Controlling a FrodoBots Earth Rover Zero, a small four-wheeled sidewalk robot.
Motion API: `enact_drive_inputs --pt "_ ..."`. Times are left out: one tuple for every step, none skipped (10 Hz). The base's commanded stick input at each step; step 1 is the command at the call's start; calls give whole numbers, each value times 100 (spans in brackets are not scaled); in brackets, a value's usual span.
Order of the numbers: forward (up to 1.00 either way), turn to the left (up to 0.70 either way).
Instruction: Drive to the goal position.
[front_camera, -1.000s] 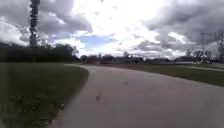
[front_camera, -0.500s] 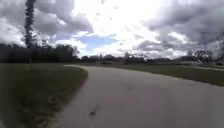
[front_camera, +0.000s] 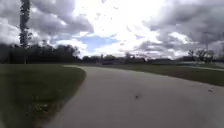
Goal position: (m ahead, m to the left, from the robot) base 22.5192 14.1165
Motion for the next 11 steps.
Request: enact_drive_inputs --pt "100 0" --pt "100 0" --pt "100 0" --pt "100 0" --pt "100 0" --pt "100 0" --pt "100 0" --pt "100 0" --pt "100 0" --pt "100 0" --pt "100 0"
